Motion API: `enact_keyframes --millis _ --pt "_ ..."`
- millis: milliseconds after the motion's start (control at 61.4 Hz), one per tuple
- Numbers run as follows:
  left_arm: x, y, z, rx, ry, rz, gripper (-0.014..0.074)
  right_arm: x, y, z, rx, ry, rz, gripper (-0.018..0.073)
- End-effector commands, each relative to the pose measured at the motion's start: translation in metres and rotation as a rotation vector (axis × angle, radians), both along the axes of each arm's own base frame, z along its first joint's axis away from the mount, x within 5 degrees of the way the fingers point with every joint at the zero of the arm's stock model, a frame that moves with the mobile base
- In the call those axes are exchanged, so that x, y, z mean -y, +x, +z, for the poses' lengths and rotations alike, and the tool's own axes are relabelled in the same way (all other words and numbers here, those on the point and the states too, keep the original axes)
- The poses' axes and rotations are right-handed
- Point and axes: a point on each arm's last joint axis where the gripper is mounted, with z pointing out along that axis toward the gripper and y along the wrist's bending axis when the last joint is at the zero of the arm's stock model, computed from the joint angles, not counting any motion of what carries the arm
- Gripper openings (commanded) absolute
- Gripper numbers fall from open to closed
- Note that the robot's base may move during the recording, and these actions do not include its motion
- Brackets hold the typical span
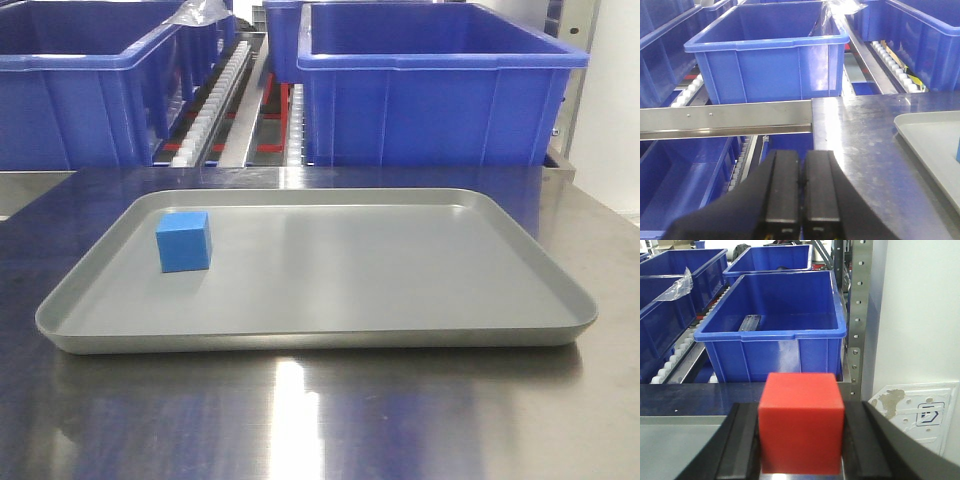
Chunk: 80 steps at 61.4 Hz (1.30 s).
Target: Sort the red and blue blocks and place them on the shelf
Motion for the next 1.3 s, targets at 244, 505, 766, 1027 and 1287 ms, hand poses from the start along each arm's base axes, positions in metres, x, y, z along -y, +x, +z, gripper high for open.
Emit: enact_keyframes --millis 244,505,766,1027,1287 --pt "-0.001 0.0 0.0 0.072 -0.009 0.008 0.0125 0.001 -0.002 0.016 0.106 -0.012 -0.01 0.005" --pt "-0.001 0.0 0.0 0.072 -0.009 0.008 0.0125 0.001 -0.002 0.016 0.106 -0.012 -0.01 0.005" --pt "0.0 0.002 0.015 0.064 -0.005 0.001 0.0125 0.001 -0.002 0.016 0.106 -0.012 -0.01 0.005" --pt "0.0 0.023 0.072 0.042 0.003 0.002 0.0125 0.001 -0.002 0.016 0.106 -0.012 -0.01 0.005" --pt "0.007 0.062 0.111 -0.03 0.005 -0.058 0.0125 0.001 -0.002 0.016 0.106 -0.012 -0.01 0.005"
